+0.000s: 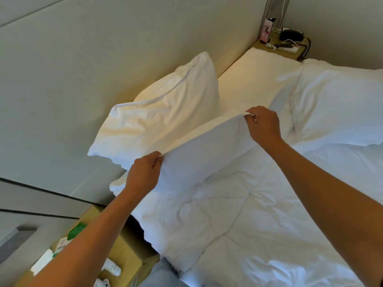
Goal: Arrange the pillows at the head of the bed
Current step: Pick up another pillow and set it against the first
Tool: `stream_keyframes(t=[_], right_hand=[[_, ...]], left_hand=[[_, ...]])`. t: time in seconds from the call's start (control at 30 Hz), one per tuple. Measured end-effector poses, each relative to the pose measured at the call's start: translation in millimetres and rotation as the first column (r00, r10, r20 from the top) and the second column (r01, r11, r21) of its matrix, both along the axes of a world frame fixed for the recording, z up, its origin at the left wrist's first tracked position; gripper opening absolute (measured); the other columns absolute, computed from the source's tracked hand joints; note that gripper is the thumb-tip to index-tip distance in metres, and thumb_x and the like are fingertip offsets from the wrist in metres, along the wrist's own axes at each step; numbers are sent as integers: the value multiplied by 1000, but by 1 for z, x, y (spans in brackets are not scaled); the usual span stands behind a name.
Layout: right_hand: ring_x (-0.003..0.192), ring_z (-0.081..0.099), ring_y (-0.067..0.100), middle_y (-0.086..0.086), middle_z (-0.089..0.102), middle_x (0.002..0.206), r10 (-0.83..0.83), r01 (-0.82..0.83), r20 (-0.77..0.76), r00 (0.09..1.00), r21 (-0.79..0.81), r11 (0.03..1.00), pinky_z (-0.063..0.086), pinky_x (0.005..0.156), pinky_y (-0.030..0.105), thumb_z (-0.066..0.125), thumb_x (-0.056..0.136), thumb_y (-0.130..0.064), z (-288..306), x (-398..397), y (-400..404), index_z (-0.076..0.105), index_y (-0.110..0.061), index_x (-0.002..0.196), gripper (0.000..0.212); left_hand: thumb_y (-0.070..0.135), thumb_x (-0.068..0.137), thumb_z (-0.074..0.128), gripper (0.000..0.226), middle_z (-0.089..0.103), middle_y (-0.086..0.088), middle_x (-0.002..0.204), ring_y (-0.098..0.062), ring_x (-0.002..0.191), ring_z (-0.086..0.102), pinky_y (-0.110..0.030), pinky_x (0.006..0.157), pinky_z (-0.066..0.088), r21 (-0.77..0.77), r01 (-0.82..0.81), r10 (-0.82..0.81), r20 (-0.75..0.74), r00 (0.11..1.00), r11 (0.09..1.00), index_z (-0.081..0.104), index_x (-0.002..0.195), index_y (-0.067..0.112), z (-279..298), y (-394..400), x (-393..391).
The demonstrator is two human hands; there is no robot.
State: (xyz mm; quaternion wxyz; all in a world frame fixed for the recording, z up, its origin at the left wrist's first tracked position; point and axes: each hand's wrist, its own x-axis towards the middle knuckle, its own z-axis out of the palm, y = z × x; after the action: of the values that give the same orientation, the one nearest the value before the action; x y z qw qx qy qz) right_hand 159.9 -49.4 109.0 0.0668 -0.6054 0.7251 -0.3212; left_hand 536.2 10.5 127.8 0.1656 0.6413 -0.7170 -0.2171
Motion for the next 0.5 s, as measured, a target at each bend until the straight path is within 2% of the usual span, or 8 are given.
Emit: stream_keyframes(t=[0.07, 0.2, 0.33, 0.4, 0.5], right_hand=[[103, 69, 37, 18, 75, 112, -11, 10, 20, 1000, 45, 999, 55, 92, 45, 57, 104, -18, -14, 1, -6, 76, -6, 117, 27], [108, 69, 36, 17, 75, 119, -54, 43, 82, 995, 132, 990, 54, 93, 41, 56, 104, -18, -35, 2, -24, 75, -6, 122, 29], [106, 70, 37, 17, 76, 116, -37, 21, 67, 997, 219, 976, 54, 88, 38, 58, 104, -20, -52, 2, -43, 76, -5, 119, 28], [106, 70, 36, 16, 76, 115, -25, 11, 55, 998, 238, 971, 55, 88, 39, 58, 104, -20, -55, 5, -54, 76, -5, 118, 27], [101, 71, 37, 16, 77, 108, -8, 0, 37, 999, 214, 977, 55, 86, 40, 59, 103, -20, -54, 13, -70, 77, -5, 113, 25]], left_hand=[[27, 107, 46, 32, 60, -5, 65, -26, 62, 61, -45, 63, 53, 64, -3, 5, -25, 1000, 998, 61, 82, 15, -10, 5, -7], [27, 107, 45, 33, 57, 4, 63, -24, 64, 62, -34, 60, 46, 122, -26, 29, -19, 999, 992, 57, 77, 25, -20, 2, -22], [29, 108, 44, 31, 64, -1, 73, -26, 68, 68, -39, 70, 56, 243, -36, 47, -41, 998, 969, 65, 87, 20, -27, -6, -31], [28, 108, 44, 33, 62, 0, 71, -27, 67, 66, -38, 71, 55, 285, -65, 87, -64, 994, 956, 62, 81, 24, -33, -8, -32], [28, 107, 44, 38, 58, 3, 65, -25, 66, 64, -35, 67, 50, 259, -135, 156, -62, 986, 956, 52, 70, 32, -38, -19, -24]])
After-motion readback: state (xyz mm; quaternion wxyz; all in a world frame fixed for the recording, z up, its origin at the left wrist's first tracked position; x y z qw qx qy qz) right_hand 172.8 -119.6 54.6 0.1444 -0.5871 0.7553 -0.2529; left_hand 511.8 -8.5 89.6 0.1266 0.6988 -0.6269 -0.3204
